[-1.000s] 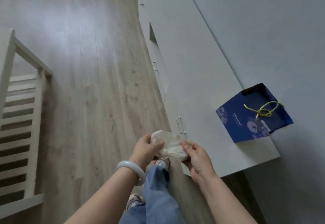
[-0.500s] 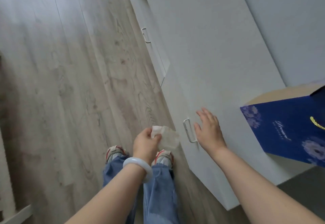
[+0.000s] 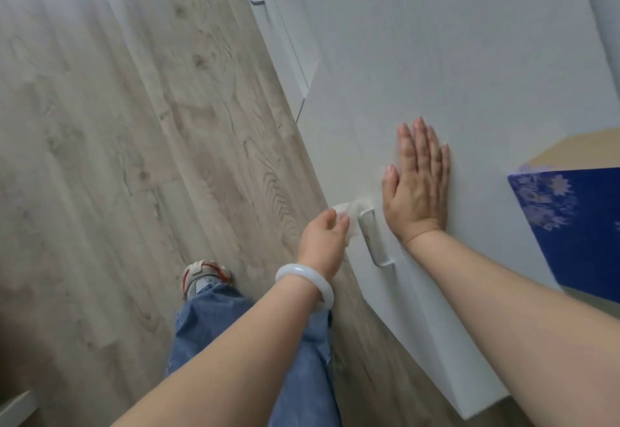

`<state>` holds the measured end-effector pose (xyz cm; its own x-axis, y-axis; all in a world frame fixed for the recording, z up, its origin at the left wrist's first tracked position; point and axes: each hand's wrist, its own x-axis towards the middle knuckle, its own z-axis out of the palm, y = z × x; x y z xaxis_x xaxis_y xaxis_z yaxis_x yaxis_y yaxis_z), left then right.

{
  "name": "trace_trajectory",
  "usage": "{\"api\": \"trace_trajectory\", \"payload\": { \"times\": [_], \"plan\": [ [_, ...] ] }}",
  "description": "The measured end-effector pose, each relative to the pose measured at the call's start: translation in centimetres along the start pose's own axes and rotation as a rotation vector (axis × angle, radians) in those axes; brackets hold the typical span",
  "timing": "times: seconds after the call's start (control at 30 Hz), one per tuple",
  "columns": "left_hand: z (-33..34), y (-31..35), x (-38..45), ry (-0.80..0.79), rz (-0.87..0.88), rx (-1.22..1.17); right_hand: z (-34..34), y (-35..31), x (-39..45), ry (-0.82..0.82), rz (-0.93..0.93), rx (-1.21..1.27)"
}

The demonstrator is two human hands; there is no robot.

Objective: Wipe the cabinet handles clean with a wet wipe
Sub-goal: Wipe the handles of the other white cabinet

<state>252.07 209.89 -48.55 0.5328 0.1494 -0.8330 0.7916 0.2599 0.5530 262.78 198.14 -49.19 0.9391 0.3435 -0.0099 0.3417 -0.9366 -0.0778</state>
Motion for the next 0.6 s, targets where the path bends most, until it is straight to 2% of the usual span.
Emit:
{"api": "trace_trajectory", "payload": {
  "times": [0.1, 0.2, 0.4, 0.5, 0.6],
  "plan": [
    [1.2, -0.4, 0.3, -0.067, -0.137, -0.319, -0.1, 0.0, 0.1, 0.032, -0.002, 0.003],
    [1.7, -0.4, 0.9, 0.021, -0.300, -0.575, 0.0, -0.1, 0.1, 0.056, -0.011, 0.008],
    [3.2, 0.1, 1.6, -0.009, -0.257, -0.473, 0.1, 0.0, 0.2, 0.072, -0.007, 0.004],
    [4.4, 0.0, 1.9, 0.045, -0.230, -0.427, 0.2, 0.0, 0.1, 0.085, -0.009, -0.004],
    [4.7, -0.8, 2.0, 0.084, -0.127, -0.407, 0.4, 0.0, 0.1, 0.086, -0.010, 0.000]
  ]
}}
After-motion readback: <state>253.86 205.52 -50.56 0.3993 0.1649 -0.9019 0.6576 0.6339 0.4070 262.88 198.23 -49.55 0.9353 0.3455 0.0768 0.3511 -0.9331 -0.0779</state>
